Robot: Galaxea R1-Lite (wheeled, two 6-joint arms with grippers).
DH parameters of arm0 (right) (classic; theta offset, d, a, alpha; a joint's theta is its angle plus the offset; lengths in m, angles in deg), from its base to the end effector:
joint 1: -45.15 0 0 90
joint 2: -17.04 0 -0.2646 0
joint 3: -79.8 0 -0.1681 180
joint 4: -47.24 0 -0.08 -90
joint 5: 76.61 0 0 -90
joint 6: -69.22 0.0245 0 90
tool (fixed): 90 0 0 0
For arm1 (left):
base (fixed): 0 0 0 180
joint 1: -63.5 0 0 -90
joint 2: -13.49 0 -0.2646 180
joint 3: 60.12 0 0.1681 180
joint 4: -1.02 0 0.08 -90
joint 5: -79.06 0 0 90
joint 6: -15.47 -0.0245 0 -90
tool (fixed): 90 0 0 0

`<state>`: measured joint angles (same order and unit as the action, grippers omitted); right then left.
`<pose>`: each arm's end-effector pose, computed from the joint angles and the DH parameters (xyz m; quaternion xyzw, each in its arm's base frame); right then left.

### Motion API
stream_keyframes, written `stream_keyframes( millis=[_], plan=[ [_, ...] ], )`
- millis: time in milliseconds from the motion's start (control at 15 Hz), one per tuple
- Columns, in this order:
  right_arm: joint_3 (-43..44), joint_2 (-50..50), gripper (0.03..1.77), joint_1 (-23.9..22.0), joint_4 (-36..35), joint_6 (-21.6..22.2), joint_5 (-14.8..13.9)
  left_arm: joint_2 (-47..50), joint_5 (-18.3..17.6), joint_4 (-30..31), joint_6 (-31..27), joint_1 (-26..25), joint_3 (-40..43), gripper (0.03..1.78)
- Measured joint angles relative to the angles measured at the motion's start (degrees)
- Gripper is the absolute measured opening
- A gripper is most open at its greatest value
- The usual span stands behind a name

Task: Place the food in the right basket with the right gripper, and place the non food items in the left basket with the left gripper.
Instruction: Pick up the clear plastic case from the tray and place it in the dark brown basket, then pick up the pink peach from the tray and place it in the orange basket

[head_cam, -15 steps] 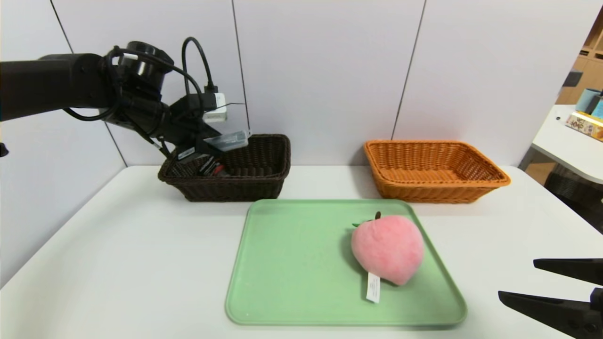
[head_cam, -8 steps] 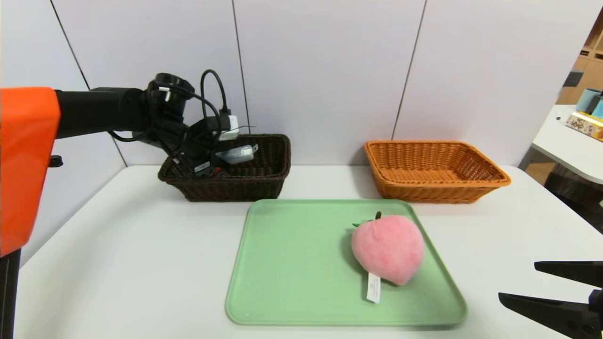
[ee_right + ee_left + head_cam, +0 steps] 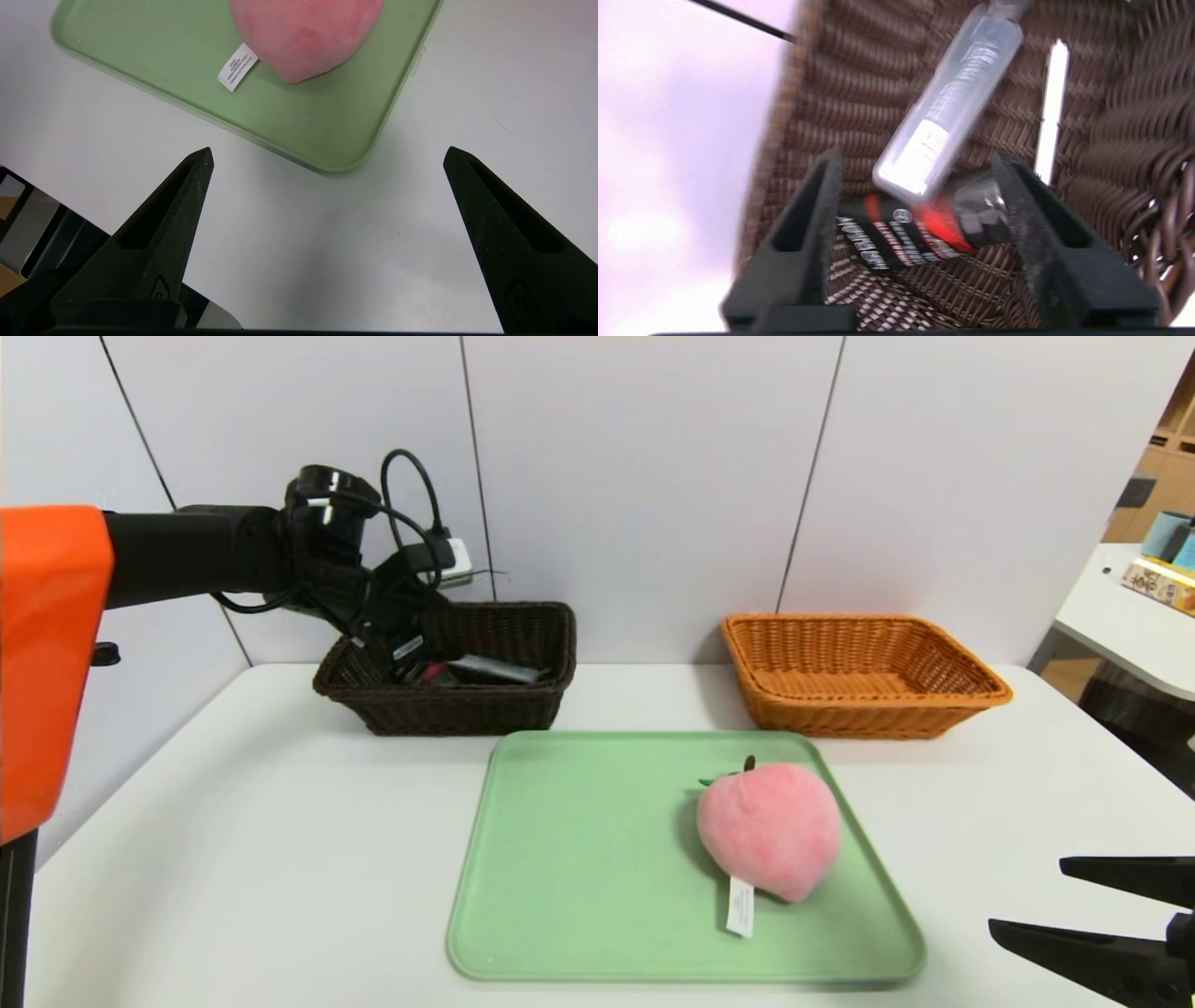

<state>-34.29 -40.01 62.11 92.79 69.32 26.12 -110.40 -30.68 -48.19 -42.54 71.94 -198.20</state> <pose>0.0993 0.0359 0.1859 -0.0108 0.3147 0.2429 0.9175 0.3894 -0.0661 0.2017 0.4226 0.1493 -0.3482 0.8233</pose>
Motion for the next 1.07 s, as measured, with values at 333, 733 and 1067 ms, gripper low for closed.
stream_keyframes(
  millis=[333,733,1067],
  plan=[
    [1.1,-0.1,1.7,0.0,-0.1,0.0,0.1,6.9,0.0,-1.0,15.7,0.5,0.7,1.45],
    [4.9,-3.0,1.7,0.4,-0.8,0.2,-0.2,22.3,0.4,-7.8,40.0,7.3,16.0,1.58],
    [9.5,-9.5,1.7,2.1,-0.9,0.0,-0.2,33.7,4.2,-8.2,56.6,12.2,29.3,1.64]
  ],
)
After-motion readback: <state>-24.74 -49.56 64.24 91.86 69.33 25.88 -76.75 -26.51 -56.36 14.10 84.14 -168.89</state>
